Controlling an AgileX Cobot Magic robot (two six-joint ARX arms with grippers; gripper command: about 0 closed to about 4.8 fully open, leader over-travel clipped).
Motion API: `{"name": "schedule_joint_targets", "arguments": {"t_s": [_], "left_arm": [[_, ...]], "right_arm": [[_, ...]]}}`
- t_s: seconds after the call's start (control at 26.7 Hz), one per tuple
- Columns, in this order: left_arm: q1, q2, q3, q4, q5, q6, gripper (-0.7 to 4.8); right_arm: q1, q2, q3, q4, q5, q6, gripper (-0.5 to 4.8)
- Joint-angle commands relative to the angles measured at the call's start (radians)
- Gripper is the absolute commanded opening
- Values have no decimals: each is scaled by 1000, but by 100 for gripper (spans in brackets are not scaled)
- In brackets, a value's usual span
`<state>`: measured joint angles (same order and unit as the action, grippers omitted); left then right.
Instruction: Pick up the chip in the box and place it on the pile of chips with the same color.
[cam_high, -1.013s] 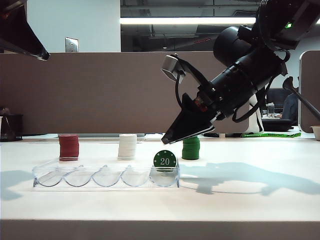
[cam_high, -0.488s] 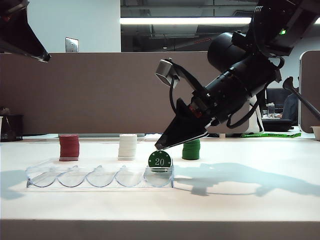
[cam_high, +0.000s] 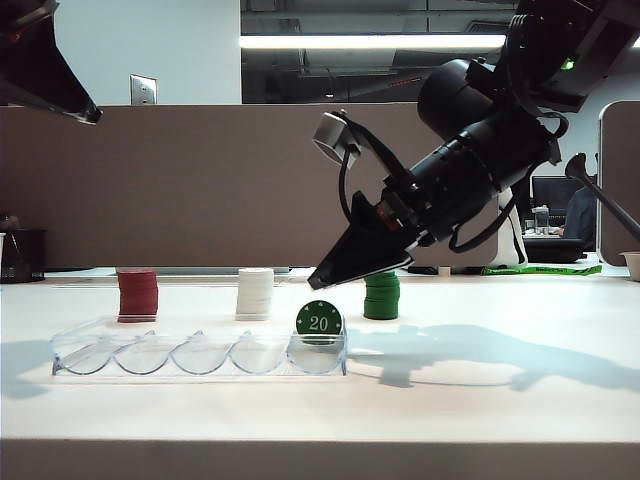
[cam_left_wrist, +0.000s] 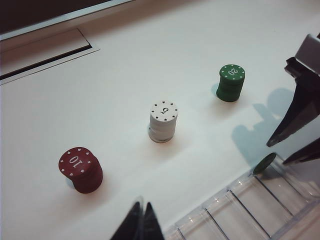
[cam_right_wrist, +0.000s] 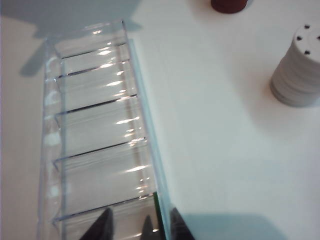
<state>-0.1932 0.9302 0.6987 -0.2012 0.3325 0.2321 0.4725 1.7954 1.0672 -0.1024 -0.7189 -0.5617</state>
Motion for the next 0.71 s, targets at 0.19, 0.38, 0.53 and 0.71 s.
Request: {"name": "schedule_joint_targets", "arguments": {"t_s": [0.19, 0.38, 0.53, 0.71], "left_arm": [[0, -2, 4, 11, 5, 0, -6], [0, -2, 4, 11, 5, 0, -6], [0, -2, 4, 11, 5, 0, -6], [0, -2, 4, 10, 5, 0, -6]], "right_arm": [[2, -5, 2, -11, -14, 16, 148], [2, -5, 2, -32, -17, 16, 142], [2, -4, 2, -31, -17, 16, 106], [1, -4, 2, -31, -17, 16, 103]]}}
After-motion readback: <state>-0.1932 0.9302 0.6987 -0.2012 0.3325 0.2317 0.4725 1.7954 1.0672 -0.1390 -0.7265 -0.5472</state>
